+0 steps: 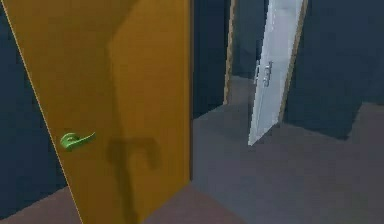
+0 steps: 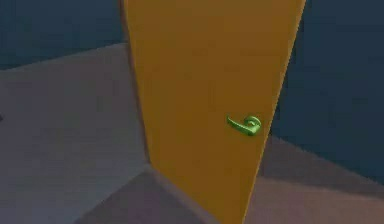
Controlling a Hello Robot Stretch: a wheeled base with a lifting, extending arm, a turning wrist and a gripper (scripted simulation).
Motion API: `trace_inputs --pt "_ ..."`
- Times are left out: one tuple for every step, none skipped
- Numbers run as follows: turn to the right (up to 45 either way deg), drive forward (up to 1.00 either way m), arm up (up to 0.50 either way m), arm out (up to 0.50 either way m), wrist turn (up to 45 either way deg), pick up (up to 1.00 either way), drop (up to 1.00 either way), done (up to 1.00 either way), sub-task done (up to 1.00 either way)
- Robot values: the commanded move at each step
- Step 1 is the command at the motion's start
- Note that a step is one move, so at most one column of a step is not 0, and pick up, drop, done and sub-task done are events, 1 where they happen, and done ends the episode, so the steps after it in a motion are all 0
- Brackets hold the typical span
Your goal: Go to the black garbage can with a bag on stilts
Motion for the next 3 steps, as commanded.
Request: trace_inputs --pt "27.0 0.00 0.00 0.00 0.0 0.00 0.00 0.00 0.00" --pt "0.0 0.05 0.00 0.00 0.0 0.00 0.00 0.00 0.00" --pt "12.0 0.00 0.00 0.00 0.0 0.00 0.00 0.00 0.00"
